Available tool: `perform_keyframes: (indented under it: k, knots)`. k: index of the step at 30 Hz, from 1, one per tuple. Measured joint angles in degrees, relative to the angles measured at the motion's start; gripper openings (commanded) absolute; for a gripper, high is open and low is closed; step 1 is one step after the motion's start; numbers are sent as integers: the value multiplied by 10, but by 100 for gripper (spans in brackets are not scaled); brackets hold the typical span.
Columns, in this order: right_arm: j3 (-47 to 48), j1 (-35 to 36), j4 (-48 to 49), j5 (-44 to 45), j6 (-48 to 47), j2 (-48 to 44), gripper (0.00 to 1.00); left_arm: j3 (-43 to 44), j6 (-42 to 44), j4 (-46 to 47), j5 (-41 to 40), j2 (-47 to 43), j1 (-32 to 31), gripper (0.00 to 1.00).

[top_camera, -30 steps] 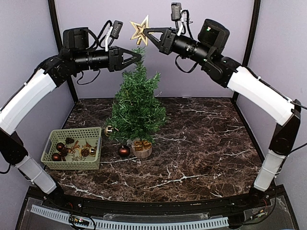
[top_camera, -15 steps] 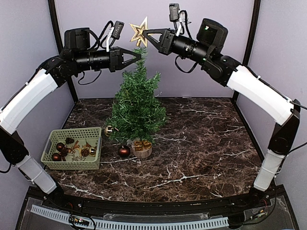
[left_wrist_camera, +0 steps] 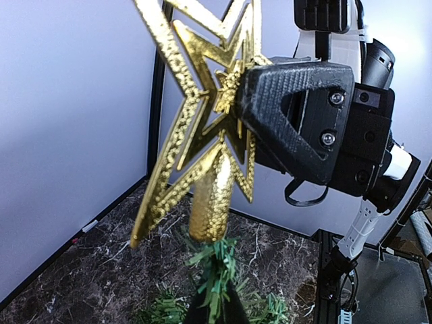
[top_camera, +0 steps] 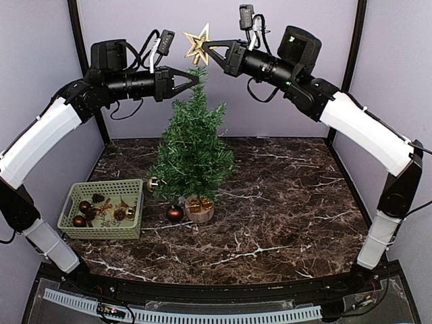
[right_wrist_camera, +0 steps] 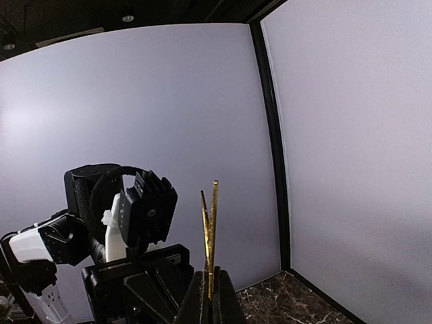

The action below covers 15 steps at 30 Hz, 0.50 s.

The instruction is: Decorate the small christmas tree

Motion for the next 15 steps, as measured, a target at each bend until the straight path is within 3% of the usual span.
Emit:
perform_keyframes:
  k: [15]
  knots:
    - [-9,-3,0,2,-4,-8,0,0,0,0,0,0,0,0]
